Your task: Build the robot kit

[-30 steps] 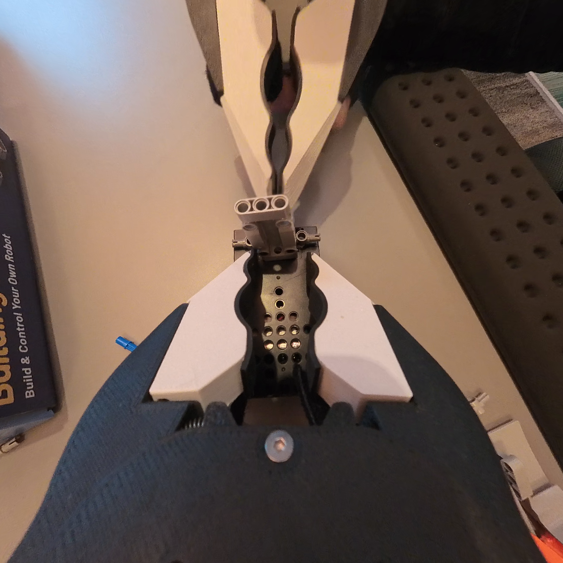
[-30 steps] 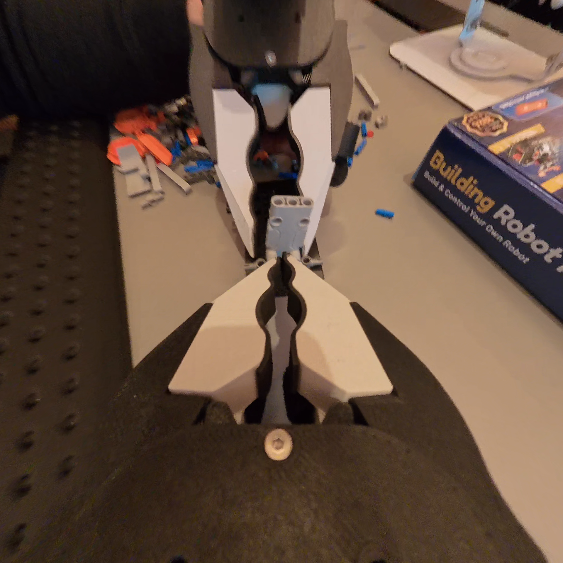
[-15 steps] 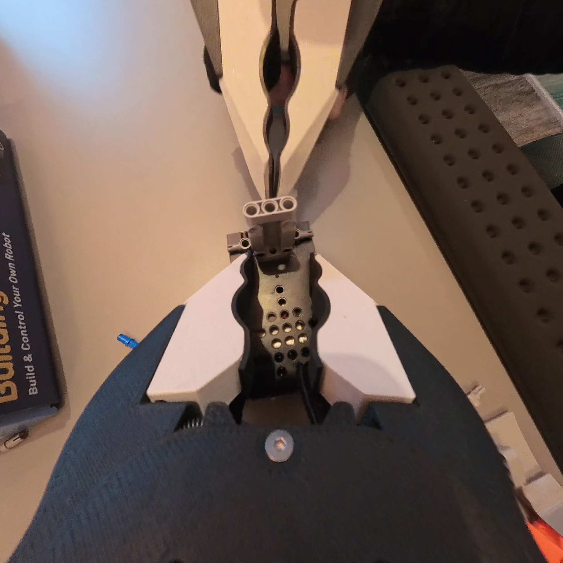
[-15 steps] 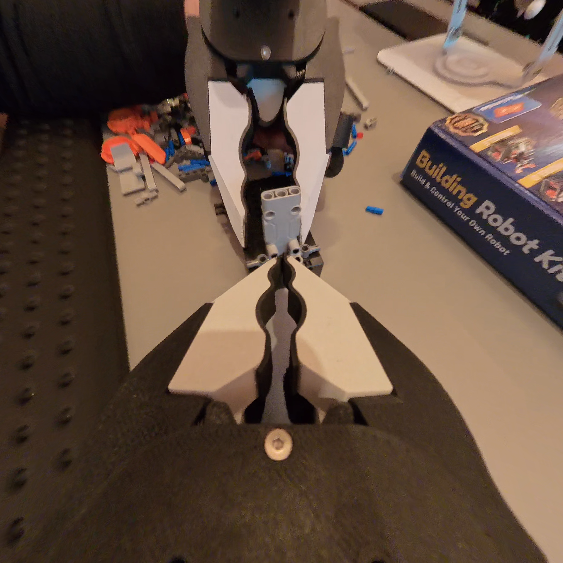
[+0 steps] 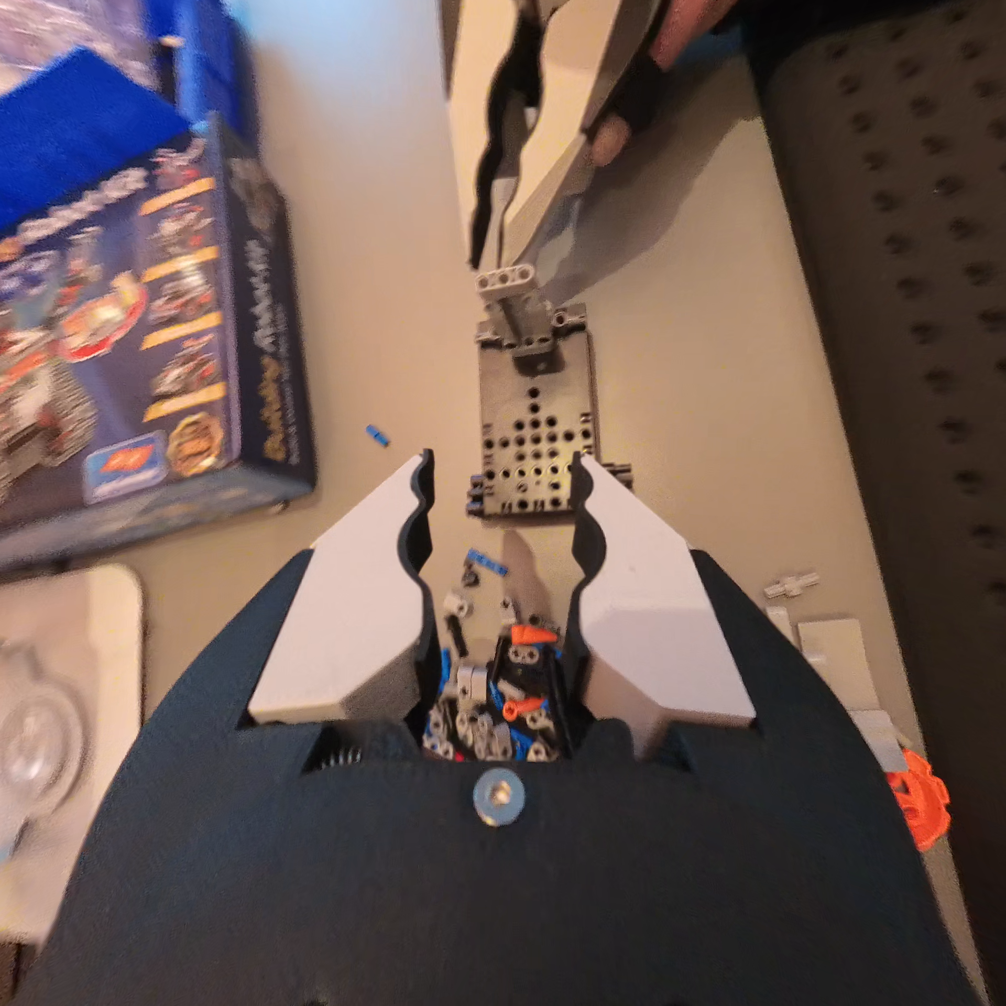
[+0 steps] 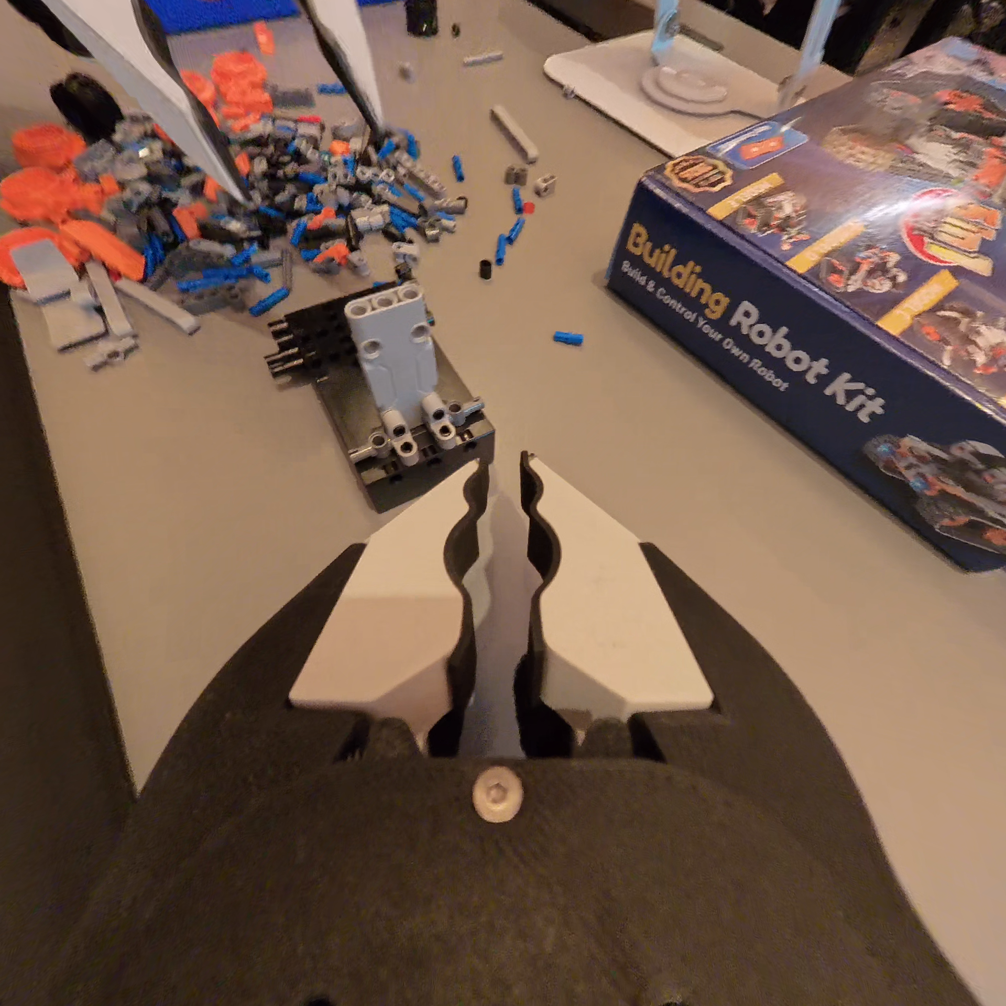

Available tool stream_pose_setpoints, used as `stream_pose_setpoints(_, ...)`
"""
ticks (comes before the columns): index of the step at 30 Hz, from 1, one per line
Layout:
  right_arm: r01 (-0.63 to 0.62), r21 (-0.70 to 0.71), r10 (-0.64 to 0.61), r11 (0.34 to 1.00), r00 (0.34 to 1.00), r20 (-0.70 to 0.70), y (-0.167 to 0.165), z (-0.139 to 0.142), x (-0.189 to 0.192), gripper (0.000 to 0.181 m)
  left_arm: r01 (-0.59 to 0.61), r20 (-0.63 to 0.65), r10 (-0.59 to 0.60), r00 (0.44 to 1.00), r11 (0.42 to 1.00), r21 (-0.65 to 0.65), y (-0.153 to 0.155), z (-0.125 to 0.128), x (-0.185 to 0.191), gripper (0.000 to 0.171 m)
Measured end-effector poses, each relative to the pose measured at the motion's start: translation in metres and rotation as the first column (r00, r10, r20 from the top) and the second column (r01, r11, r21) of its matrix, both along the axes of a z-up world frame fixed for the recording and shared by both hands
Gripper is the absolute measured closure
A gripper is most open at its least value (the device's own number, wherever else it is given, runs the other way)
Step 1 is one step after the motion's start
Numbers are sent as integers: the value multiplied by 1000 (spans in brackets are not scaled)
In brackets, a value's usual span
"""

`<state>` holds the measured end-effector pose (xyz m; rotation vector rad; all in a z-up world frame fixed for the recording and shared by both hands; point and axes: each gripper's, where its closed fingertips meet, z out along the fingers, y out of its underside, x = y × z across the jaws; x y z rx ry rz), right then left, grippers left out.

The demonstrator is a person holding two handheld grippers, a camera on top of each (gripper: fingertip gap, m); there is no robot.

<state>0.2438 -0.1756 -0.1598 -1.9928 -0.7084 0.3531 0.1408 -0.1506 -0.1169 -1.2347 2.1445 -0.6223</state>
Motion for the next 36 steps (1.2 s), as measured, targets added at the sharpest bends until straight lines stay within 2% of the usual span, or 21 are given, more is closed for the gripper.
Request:
stream_pose_setpoints(2,31,28,-32,999,999,3,2,3,6,173,-110,104,108,989,994,19,16,12,-14,126)
stream_pose_setpoints(5,83,67,-87,994,994,63,6,2,17,174,-186,208,180,961,982,11,31,20,-38,129)
stream_pose_setpoints(10,78,89,-99,993,961,257,9,-14,15,176,-230,196,214,957,971,61,63,5,-64,127)
stream_pose_setpoints(18,66,121,-103,990,938,331,9,-19,15,181,-303,277,289,917,953,9,89,11,-66,126)
stream_pose_setpoints(22,67,127,-110,990,924,367,10,-22,15,173,-394,357,360,862,918,27,108,32,-72,126)
stream_pose_setpoints(24,69,124,-112,990,917,384,11,-24,16,172,-439,427,372,824,896,68,121,52,-74,128)
stream_pose_setpoints(27,77,142,-132,987,893,431,13,-24,19,170,-520,516,377,769,839,163,156,90,-79,133)
stream_pose_setpoints(31,110,166,-171,980,892,419,15,-18,26,171,-580,564,395,725,792,190,211,130,-62,130)
stream_pose_setpoints(34,110,152,-168,982,878,448,14,-23,28,171,-618,560,400,725,737,274,262,141,-37,131)
stream_pose_setpoints(36,116,155,-175,981,874,453,14,-24,31,172,-634,521,444,729,726,268,294,133,-25,131)
